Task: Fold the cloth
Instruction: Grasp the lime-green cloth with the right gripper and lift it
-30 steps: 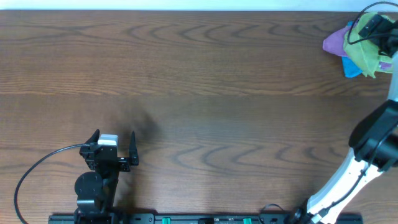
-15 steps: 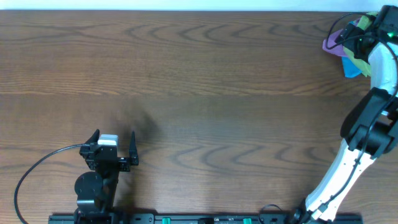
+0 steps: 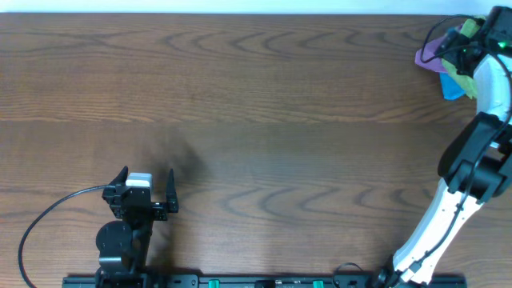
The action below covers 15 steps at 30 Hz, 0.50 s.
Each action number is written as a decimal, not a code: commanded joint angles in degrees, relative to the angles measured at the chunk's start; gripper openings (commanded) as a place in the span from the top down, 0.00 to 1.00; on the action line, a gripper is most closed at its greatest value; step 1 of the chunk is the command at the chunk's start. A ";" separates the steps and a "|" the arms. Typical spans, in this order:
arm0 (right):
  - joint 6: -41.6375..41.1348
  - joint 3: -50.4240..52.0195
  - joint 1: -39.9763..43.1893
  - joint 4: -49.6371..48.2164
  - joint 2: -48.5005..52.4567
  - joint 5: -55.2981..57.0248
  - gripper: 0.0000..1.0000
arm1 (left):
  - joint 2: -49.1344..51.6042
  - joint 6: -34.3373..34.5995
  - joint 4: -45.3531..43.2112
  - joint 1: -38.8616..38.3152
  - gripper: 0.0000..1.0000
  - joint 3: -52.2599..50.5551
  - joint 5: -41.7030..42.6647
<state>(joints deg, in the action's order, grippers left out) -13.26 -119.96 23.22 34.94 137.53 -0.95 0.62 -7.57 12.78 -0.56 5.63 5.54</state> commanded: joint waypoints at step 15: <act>0.24 -1.25 -0.57 3.89 1.38 1.60 0.99 | -0.42 -0.81 0.39 -0.20 0.05 -1.66 -0.63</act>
<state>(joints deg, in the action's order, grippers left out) -13.02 -120.03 23.22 38.02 139.35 -0.03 0.62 -7.57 12.78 -0.56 5.63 5.56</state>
